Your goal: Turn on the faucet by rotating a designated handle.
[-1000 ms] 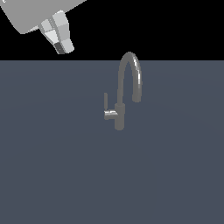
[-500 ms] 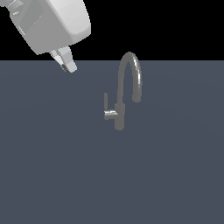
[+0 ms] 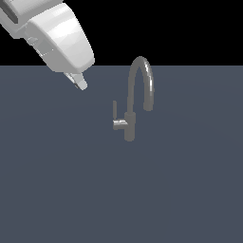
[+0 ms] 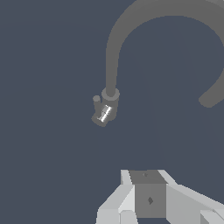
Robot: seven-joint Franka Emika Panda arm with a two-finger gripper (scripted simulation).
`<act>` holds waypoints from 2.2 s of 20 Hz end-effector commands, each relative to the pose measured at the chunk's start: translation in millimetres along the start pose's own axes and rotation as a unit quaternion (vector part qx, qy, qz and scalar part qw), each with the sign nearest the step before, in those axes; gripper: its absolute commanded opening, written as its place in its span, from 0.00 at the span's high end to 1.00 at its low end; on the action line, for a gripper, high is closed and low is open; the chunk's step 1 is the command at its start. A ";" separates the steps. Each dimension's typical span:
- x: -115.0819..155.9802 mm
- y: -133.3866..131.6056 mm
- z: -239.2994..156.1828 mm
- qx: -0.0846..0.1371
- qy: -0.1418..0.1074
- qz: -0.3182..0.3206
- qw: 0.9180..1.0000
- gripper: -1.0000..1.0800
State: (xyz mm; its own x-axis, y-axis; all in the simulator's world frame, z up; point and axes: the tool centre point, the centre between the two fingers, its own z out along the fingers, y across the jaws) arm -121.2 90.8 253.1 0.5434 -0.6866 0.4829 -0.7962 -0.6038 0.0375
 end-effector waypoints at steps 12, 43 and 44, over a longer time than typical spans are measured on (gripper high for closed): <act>7.8 -24.3 31.2 -0.017 0.031 0.057 0.998 1.00; 44.5 -68.7 115.9 -0.071 0.110 0.191 0.973 1.00; 47.2 -70.4 119.6 -0.073 0.114 0.197 0.971 1.00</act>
State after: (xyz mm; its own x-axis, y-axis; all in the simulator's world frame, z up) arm -13.5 55.8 172.7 0.1513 -0.7381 0.6575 -0.9643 -0.2564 -0.0659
